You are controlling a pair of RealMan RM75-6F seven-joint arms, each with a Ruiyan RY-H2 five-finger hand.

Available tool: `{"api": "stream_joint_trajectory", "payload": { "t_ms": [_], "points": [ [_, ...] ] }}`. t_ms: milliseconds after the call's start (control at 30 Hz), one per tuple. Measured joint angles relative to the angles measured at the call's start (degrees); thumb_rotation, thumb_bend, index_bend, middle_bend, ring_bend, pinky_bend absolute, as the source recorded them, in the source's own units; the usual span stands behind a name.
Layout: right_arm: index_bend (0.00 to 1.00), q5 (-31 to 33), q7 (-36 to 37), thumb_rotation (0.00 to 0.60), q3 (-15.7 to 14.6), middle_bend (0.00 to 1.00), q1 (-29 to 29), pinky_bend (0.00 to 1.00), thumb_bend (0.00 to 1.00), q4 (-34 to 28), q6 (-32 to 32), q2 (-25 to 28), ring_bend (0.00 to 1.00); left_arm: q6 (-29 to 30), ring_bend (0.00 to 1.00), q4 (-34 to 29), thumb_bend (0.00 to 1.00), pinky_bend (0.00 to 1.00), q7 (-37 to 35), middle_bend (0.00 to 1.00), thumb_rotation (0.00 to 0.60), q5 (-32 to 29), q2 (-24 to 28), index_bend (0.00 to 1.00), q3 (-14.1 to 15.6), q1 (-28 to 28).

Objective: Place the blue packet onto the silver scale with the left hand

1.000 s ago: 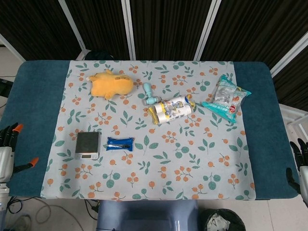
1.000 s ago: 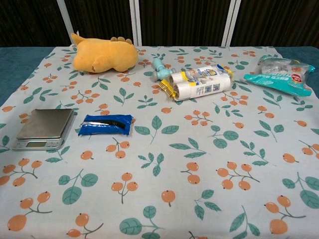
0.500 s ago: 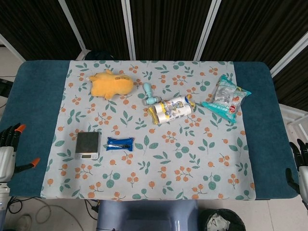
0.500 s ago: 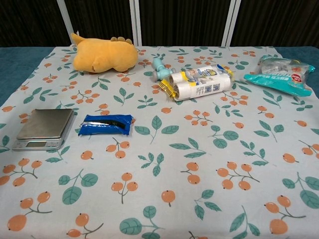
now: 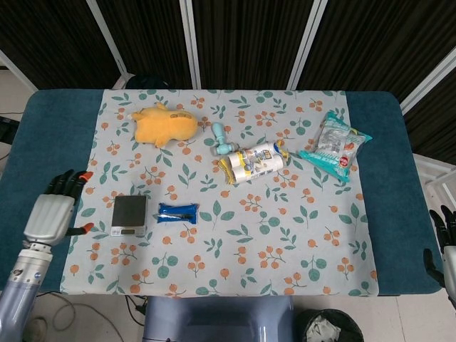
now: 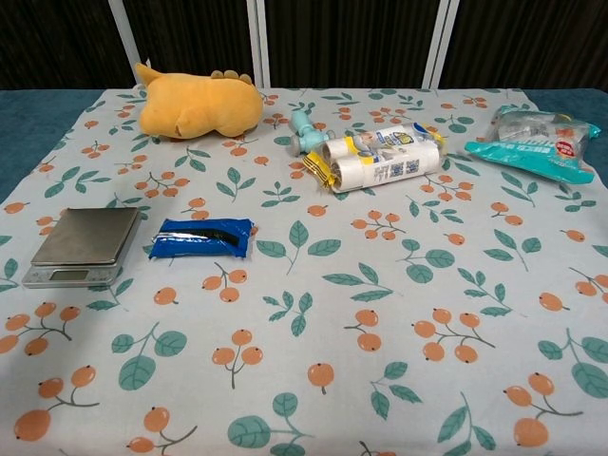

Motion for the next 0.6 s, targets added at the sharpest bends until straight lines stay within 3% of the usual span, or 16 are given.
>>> {"api": "stream_joint_trajectory", "payload": {
  "t_ms": [267,400,600],
  "points": [
    [0.06,0.2,-0.1,0.600,0.0,0.05,0.0,0.00,0.56,0.0,-0.2,0.0,0.05,-9.3,0.09,-4.3,0.06,0.18,12.3,0.16,0.600,-14.1,-0.4,0.12,-2.7,-10.1],
    [0.06,0.2,-0.2,0.600,0.0,0.05,0.1,0.00,0.56,0.0,-0.2,-0.1,0.05,-11.9,0.13,-4.6,0.06,0.23,19.5,0.20,0.600,-22.6,-3.8,0.15,-3.3,-16.1],
    [0.06,0.2,-0.3,0.600,-0.1,0.05,0.1,0.00,0.56,-0.1,-0.4,-0.1,0.05,-12.9,0.14,-1.4,0.06,0.25,24.7,0.22,0.600,-29.9,-11.6,0.16,-3.0,-22.4]
  ]
}}
